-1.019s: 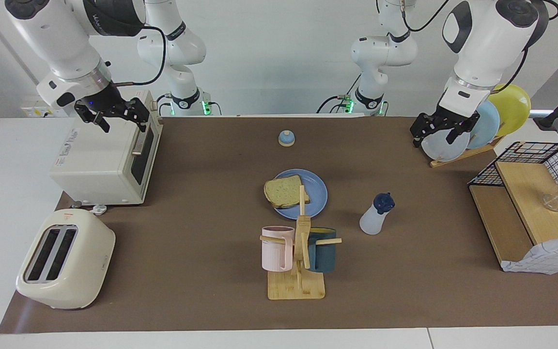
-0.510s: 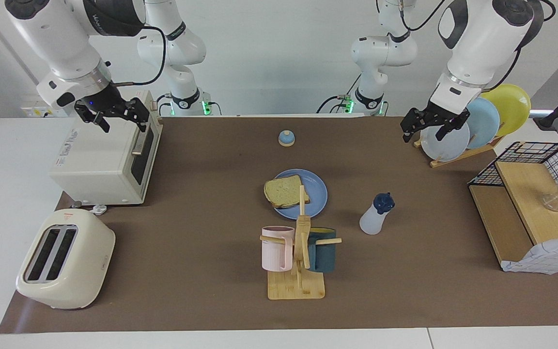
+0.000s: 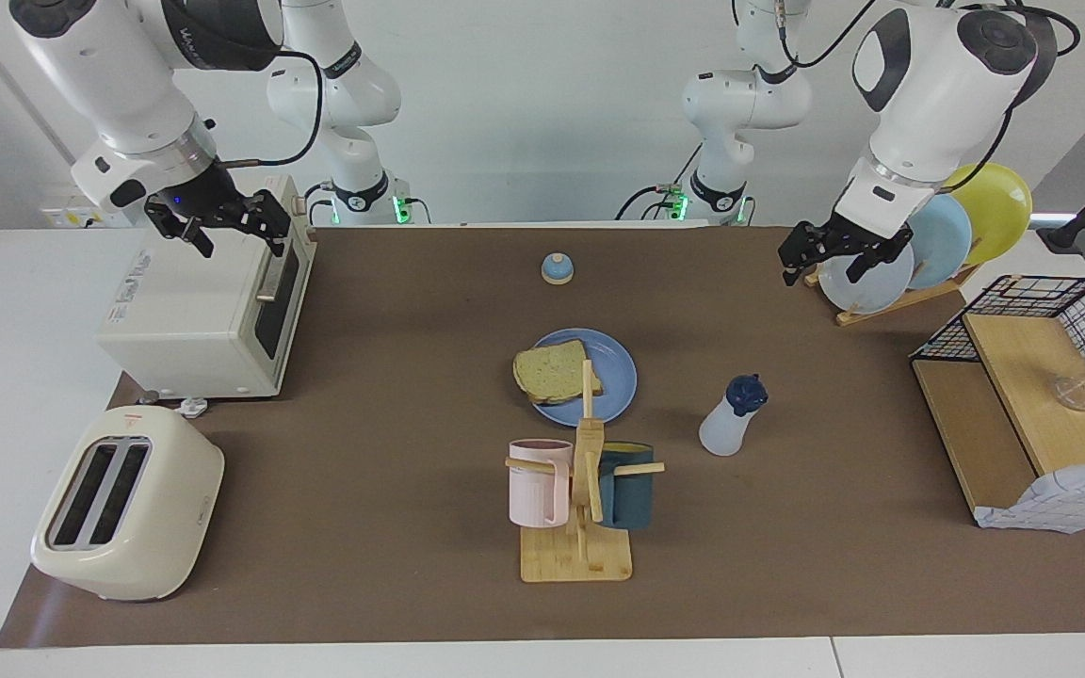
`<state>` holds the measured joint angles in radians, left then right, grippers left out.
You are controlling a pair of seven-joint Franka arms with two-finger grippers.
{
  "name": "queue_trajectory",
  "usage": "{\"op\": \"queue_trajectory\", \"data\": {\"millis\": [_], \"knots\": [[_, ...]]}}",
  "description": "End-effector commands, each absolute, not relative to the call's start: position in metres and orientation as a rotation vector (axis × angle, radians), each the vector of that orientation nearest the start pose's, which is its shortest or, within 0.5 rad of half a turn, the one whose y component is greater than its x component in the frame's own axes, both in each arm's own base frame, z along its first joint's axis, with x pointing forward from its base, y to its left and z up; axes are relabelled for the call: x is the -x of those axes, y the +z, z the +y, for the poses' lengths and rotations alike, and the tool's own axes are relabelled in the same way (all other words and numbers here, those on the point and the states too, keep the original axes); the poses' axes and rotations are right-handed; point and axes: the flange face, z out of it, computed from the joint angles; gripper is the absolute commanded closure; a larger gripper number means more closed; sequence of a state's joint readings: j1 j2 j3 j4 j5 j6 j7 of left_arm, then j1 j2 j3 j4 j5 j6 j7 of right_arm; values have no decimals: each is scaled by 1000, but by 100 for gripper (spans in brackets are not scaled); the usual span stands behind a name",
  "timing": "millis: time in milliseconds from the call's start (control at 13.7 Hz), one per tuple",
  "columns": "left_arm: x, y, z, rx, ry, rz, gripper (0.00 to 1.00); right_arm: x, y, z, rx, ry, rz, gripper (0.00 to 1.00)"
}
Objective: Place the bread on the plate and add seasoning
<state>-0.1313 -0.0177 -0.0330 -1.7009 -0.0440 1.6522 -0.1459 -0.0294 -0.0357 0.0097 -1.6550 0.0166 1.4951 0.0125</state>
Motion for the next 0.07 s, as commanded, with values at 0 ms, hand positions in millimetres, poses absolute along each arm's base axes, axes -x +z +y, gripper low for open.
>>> {"op": "queue_trajectory", "data": {"millis": [0], "knots": [[-545,589,-94,3169,58,50,0,-532,601,-10,3112,198,30,0]]}}
